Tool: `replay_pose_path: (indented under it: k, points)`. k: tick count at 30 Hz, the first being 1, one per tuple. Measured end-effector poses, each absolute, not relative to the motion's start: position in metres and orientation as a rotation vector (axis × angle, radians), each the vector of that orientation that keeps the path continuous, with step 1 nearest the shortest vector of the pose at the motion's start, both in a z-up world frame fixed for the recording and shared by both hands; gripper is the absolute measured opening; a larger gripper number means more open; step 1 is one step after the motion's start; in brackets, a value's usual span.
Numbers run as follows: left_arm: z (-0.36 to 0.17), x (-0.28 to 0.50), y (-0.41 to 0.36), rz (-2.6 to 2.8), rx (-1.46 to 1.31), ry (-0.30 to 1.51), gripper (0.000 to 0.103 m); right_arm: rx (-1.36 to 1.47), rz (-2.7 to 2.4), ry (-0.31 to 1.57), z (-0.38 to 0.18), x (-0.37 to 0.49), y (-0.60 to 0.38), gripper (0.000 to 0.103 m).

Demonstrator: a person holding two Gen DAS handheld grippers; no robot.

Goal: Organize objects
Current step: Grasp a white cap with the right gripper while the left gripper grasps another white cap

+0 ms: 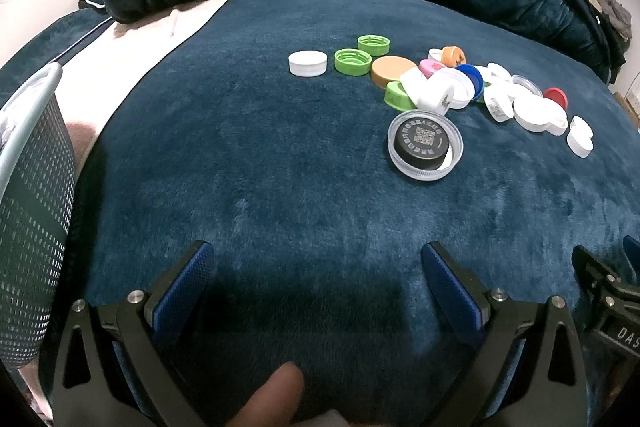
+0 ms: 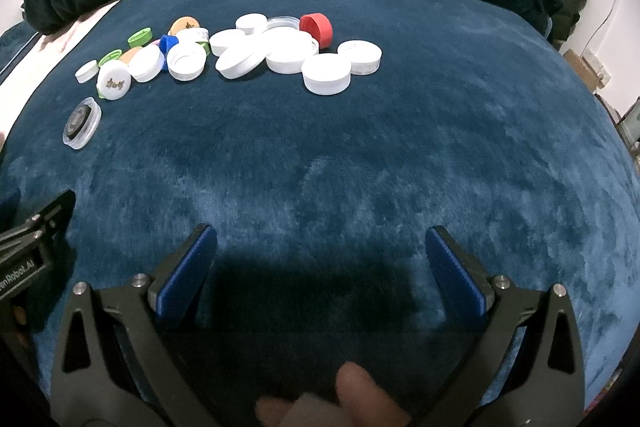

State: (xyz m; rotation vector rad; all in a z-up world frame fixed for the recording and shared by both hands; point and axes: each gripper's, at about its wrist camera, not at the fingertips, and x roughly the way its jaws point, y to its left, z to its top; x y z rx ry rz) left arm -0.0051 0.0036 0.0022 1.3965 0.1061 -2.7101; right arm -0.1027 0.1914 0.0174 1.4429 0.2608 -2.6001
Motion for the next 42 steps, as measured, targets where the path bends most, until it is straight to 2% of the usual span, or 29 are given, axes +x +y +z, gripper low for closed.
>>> replay_pose_path:
  k: [4, 8, 12, 19, 20, 22, 24, 25, 30, 33, 37, 42]
  points:
    - [0.008, -0.006, 0.002, -2.696, 1.464, 0.105, 0.103, 1.53, -2.552, 0.225, 0.025, -0.108, 0.194, 0.103]
    - [0.016, -0.016, 0.004, -2.667, 1.588, 0.096, 0.102, 1.552, -2.528, 0.072, 0.049, -0.135, 0.202, 0.103]
    - [0.027, -0.031, -0.003, -2.671, 1.614, 0.231, 0.102, 1.56, -2.522, -0.021, 0.062, -0.171, 0.206, 0.103]
    - [0.038, -0.051, -0.006, -2.683, 1.601, 0.299, 0.102, 1.621, -2.467, 0.096, 0.048, -0.205, 0.19, 0.1]
    - [0.039, -0.053, -0.006, -2.685, 1.596, 0.305, 0.102, 1.62, -2.454, 0.108, 0.047, -0.208, 0.187, 0.096]
    - [0.041, -0.057, -0.002, -2.69, 1.593, 0.317, 0.102, 1.615, -2.428, 0.141, 0.044, -0.211, 0.18, 0.077]
    - [0.043, -0.058, 0.0, -2.701, 1.59, 0.323, 0.102, 1.61, -2.426, 0.186, 0.042, -0.21, 0.176, 0.034]
    - [0.046, -0.062, 0.0, -2.705, 1.589, 0.326, 0.102, 1.616, -2.421, 0.196, 0.042, -0.209, 0.175, 0.031]
    - [0.056, -0.08, -0.003, -2.713, 1.588, 0.302, 0.102, 1.669, -2.339, 0.103, 0.062, -0.207, 0.19, 0.031]
    - [0.062, -0.092, 0.009, -2.722, 1.62, 0.137, 0.102, 1.63, -2.286, 0.039, 0.091, -0.202, 0.199, 0.031]
    - [0.066, -0.092, 0.031, -2.777, 1.645, 0.046, 0.102, 1.583, -2.256, -0.025, 0.125, -0.189, 0.22, 0.031]
    - [0.062, -0.1, 0.074, -2.839, 1.707, -0.04, 0.102, 1.622, -2.272, -0.154, 0.126, -0.185, 0.244, 0.031]
